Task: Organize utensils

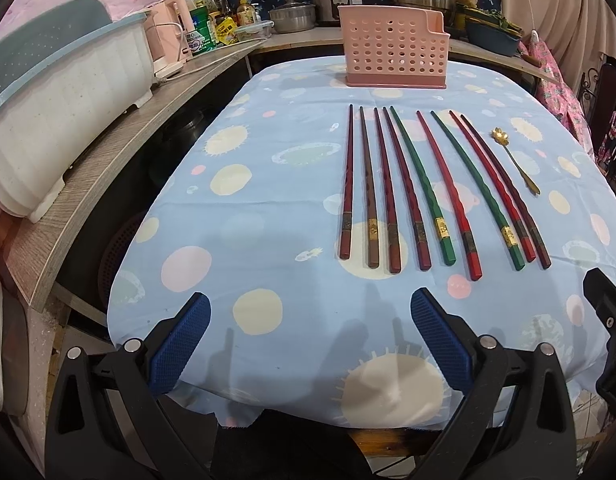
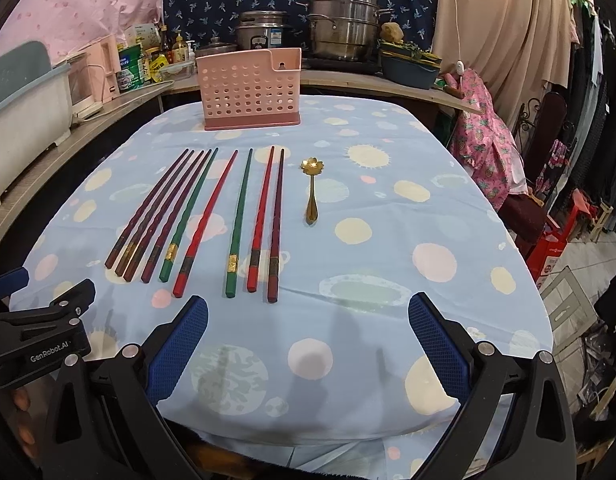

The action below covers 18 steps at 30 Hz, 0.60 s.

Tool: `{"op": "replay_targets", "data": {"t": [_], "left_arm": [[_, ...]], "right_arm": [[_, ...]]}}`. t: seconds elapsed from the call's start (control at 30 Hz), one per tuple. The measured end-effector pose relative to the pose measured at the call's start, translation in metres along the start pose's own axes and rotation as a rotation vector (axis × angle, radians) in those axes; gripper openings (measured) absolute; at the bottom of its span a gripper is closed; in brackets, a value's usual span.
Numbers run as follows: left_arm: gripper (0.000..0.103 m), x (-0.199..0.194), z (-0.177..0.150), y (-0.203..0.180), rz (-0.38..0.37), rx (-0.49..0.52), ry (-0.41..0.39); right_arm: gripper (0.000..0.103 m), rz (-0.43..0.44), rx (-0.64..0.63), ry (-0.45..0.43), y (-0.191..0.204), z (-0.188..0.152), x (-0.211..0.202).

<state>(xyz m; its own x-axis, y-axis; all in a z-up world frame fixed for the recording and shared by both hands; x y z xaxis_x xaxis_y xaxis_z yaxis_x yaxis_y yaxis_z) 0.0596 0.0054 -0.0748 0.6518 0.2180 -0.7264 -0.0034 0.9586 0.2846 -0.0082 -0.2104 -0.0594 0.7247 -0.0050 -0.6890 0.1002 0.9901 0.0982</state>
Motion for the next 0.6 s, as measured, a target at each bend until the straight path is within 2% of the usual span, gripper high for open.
{"op": "replay_targets", "data": {"t": [0.6], "left_arm": [[0.096,0.0021,0.0061,-0.0003,0.001,0.001,-0.001]], "right_arm": [[0.096,-0.007,0.007,0.002,-0.0031,0.0015,0.0031]]}}
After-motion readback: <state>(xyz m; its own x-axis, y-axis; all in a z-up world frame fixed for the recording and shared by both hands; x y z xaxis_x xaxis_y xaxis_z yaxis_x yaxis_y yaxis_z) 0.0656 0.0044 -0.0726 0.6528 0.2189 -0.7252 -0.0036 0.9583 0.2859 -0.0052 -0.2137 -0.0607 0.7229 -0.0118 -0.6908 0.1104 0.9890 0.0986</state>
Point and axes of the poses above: each gripper's, at about its wrist camera, not at the fingertips, and x roughly the way its jaws point, y to its left, z to its top, the point moved 9 cm from there along x, roughly the way its jaws point, and after that the axes turned 12 degrees about z, right-handed, at the moved point
